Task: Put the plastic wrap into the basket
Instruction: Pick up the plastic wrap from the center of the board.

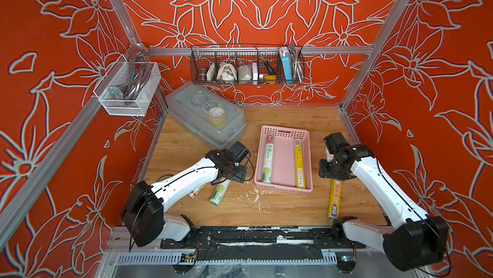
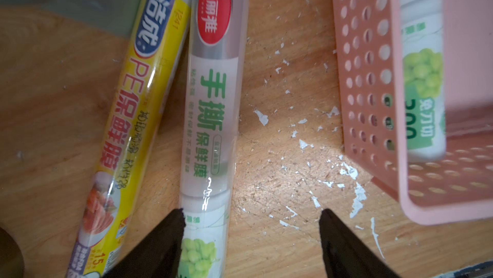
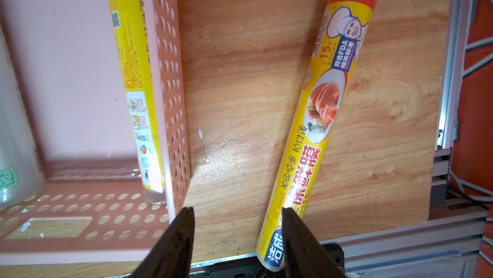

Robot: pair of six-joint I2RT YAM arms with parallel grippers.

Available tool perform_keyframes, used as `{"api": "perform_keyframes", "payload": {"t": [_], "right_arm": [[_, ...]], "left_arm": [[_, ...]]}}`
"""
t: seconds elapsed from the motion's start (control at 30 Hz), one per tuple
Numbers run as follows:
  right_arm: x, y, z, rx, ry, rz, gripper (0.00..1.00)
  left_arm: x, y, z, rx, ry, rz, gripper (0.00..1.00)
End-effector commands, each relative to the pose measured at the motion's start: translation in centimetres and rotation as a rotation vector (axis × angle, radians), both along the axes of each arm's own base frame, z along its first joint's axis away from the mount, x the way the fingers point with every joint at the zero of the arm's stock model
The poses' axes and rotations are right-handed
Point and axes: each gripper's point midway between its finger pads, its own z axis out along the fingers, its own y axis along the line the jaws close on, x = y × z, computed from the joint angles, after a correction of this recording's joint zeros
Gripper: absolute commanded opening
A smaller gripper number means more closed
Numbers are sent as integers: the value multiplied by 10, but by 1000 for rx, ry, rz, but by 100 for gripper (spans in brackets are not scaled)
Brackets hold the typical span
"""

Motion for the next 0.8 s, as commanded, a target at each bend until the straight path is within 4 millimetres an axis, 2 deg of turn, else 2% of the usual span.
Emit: {"api": "perform_keyframes", "payload": {"t": [0.0, 0.4, 0.77], "right_arm": [[-2, 4, 5, 32, -10, 1, 53], [-2, 7, 4, 48, -4, 21, 53], [-3, -5, 5, -8, -12, -25, 52]], "left_arm": [[3, 4, -10, 9, -2, 37, 81], [10, 17, -43, 32, 44, 92, 85], [16, 19, -74, 25, 97, 107, 83]]}}
